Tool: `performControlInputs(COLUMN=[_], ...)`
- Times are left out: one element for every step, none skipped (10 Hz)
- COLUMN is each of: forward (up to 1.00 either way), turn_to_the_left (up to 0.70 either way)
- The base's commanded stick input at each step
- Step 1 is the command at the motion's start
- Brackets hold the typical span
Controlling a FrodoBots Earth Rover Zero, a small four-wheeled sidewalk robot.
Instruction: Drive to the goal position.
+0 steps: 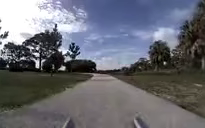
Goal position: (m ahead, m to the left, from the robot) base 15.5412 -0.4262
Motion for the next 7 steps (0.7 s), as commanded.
performControlInputs(forward=[0.69, 0.69, 0.69, 0.69, 0.69, 0.69, 0.69], turn_to_the_left=[0.05, 0.11, 0.27, 0.34, 0.34, 0.34, 0.31])
